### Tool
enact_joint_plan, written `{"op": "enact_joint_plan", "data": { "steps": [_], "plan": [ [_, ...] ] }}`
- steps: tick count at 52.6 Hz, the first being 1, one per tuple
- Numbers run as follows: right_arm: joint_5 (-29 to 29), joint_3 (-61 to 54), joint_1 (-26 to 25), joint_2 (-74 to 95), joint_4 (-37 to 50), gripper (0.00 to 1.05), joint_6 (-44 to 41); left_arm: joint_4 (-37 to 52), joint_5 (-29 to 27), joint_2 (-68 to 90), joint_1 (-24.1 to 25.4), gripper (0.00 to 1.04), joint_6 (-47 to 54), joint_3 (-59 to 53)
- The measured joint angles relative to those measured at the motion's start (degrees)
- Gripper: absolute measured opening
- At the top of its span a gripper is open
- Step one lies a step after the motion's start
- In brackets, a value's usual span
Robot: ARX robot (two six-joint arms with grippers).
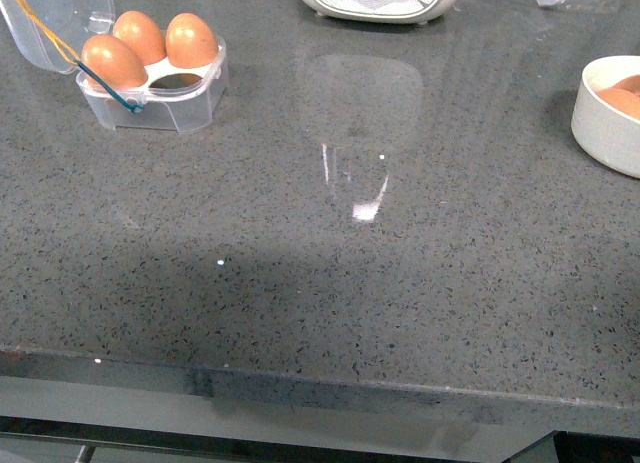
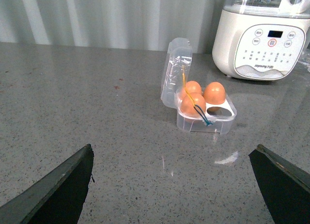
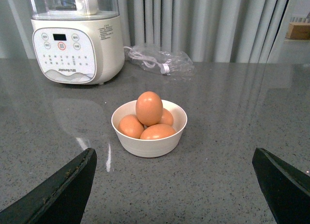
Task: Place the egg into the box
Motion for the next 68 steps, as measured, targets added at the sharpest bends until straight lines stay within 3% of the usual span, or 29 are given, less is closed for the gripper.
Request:
{"op": "enact_joint_plan", "data": {
  "steps": [68],
  "plan": [
    [0.0,0.0,0.0,0.0,0.0,0.97,0.0,0.0,0.0,0.0,0.0,0.98,0.0,0.0]
  ]
}}
